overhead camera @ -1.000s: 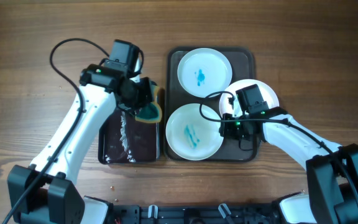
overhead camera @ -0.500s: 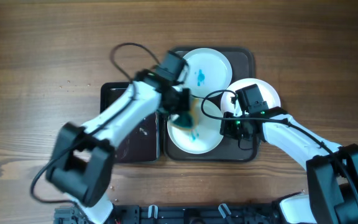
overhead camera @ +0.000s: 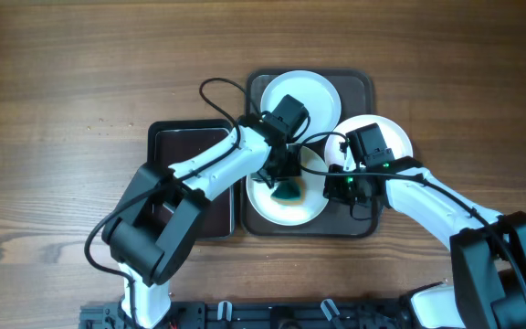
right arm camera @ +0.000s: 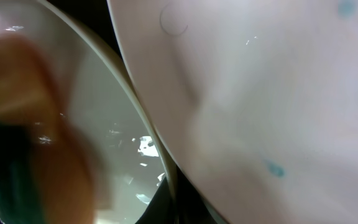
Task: Clean dirty plates on tray and stack at the side
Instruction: 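Scrub the held plate's surface with the sponge in the left gripper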
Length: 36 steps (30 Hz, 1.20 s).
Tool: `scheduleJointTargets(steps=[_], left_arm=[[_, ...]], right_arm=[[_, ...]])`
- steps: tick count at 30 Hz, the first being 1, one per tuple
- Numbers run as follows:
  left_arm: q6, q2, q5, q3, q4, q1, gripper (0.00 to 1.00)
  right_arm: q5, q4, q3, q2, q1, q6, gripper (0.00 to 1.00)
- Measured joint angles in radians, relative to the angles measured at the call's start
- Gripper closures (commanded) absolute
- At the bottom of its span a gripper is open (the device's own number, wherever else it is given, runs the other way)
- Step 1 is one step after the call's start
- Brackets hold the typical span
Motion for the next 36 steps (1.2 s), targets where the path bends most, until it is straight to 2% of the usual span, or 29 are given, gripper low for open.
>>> scheduleJointTargets(steps=[4, 8, 13, 17, 22, 30, 36], left_arm=[[-0.018, 0.000, -0.131, 0.015, -0.091, 0.019, 0.96], [-0.013, 0.000, -0.142, 0.015, -0.091, 0.031, 0.96], [0.026, 0.000, -0.049, 0.007, -0.023, 0.047, 0.96], [0.034, 0.000, 0.065, -0.015, 0.090, 0.050, 0.96], [0.037, 0.002, 0.108, -0.026, 0.149, 0.009, 0.96], [0.040, 0.010, 0.195, -0.026, 0.156, -0.080, 0.96], [0.040, 0.012, 0.192, -0.021, 0.084, -0.051, 0.96]], right_arm=[[-0.001, 0.001, 0.000, 0.000, 0.000, 0.000, 0.96], [-0.001, 0.008, 0.002, 0.002, 0.008, 0.003, 0.96], [0.003, 0.002, 0.002, 0.002, 0.006, 0.008, 0.96], [0.006, -0.008, 0.003, 0.002, -0.002, 0.019, 0.96], [0.011, -0.010, 0.004, 0.002, -0.003, 0.019, 0.96], [0.011, -0.010, 0.004, 0.002, -0.003, 0.022, 0.96], [0.011, -0.008, 0.004, 0.002, -0.003, 0.022, 0.96]])
